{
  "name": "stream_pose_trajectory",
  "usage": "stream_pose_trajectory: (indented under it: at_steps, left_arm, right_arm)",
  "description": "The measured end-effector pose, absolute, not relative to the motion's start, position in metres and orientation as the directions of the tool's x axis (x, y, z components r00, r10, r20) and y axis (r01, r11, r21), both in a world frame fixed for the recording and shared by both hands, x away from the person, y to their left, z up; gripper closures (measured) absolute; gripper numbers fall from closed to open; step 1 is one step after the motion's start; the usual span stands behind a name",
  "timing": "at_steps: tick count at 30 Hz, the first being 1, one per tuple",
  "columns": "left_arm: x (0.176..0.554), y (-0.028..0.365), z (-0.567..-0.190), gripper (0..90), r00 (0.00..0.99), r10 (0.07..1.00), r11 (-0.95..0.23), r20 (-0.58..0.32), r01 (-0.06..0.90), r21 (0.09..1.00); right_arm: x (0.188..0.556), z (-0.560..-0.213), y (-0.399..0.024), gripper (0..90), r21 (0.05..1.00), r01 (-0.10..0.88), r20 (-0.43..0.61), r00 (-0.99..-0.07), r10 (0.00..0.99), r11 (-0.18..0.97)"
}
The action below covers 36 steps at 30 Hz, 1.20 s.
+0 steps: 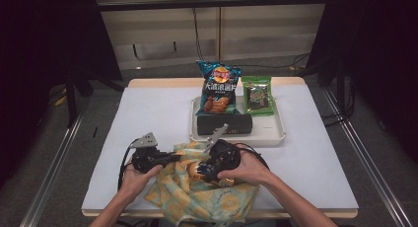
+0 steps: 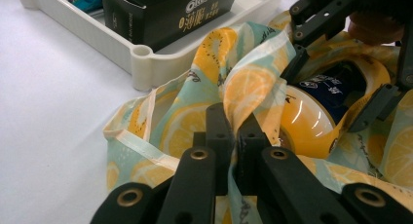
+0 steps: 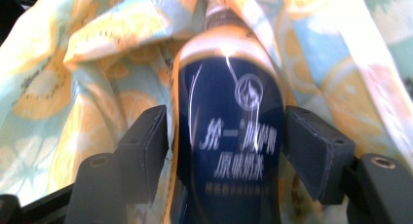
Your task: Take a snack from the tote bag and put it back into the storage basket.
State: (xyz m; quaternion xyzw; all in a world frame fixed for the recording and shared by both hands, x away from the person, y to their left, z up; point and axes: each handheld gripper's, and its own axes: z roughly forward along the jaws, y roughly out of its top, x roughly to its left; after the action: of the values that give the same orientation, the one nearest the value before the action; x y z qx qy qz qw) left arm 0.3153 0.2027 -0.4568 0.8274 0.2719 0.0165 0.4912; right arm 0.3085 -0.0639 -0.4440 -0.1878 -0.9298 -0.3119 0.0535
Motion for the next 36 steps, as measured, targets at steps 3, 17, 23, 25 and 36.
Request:
stream_pose_trajectory:
  at_steps: [3,17,23,25,36]
  left_arm:
    - [0.316,0.203,-0.457,87.2,0.853,0.463,-0.368,-0.24,0.431,0.824]
    - [0.316,0.206,-0.455,87.2,0.849,0.469,-0.357,-0.242,0.433,0.828]
    - [0.315,0.209,-0.453,87.3,0.849,0.464,-0.337,-0.254,0.434,0.836]
    - [0.314,0.209,-0.452,87.3,0.849,0.462,-0.33,-0.257,0.434,0.839]
    - [0.311,0.209,-0.45,87.3,0.85,0.454,-0.312,-0.267,0.433,0.846]
  right_arm:
    - [0.312,-0.447,-0.056,31.5,0.525,0.394,0.228,-0.919,0.322,0.754]
    - [0.308,-0.454,-0.042,33.2,0.477,0.339,0.181,-0.941,0.287,0.811]
    - [0.298,-0.446,-0.047,35.0,0.495,0.317,0.159,-0.948,0.274,0.809]
    - [0.297,-0.442,-0.051,35.2,0.519,0.319,0.153,-0.947,0.281,0.793]
    - [0.295,-0.413,-0.083,37.0,0.694,0.343,0.167,-0.932,0.322,0.633]
